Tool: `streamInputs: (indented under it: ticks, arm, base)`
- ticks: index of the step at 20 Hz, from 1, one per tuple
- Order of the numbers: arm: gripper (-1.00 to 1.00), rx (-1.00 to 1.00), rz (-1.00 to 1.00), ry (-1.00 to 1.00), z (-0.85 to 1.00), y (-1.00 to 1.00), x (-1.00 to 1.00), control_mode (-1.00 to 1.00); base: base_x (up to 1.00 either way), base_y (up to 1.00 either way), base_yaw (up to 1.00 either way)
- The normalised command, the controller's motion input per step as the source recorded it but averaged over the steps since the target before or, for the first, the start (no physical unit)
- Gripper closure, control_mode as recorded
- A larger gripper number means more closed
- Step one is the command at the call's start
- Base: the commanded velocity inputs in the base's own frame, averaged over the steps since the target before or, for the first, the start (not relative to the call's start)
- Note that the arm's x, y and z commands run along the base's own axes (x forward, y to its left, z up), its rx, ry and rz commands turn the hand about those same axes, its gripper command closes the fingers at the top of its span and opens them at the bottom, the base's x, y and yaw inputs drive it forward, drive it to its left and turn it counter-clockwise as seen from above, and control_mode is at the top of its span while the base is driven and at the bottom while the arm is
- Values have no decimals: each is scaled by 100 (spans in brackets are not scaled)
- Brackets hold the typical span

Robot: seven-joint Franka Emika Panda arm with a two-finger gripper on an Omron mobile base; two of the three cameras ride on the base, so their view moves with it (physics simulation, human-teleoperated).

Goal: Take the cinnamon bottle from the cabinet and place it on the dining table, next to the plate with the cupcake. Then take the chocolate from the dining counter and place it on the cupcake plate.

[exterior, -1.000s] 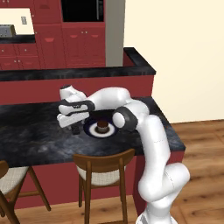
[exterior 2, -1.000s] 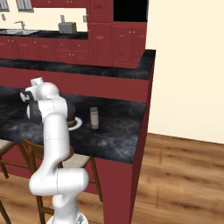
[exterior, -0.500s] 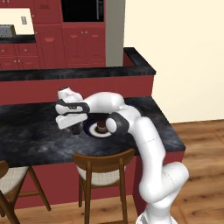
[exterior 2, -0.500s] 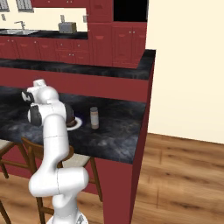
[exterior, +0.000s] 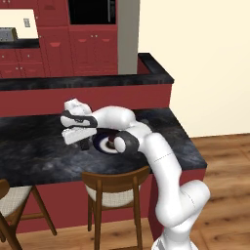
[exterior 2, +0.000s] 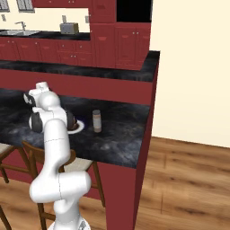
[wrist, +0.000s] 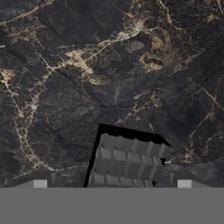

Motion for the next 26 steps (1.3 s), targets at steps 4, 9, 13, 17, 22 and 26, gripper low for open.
streamInputs:
  ticks: [4,9,13,17,22,26]
  arm:
    - [-100,-3,0,0,-19,4,15,-100]
    - [100,0,0,3,-29,0,2,-100]
    - [100,0,0,8,-34,0,0,-100]
    - [100,0,0,4,-16,-3,0,-100]
    - [100,1,-1,2,9,-2,0,-100]
    - [100,0,-2,3,21,0,0,-100]
  base:
    - [0,0,0]
    - [0,0,0]
    - [0,0,0]
    - [0,0,0]
    - [0,0,0]
    - [0,0,0]
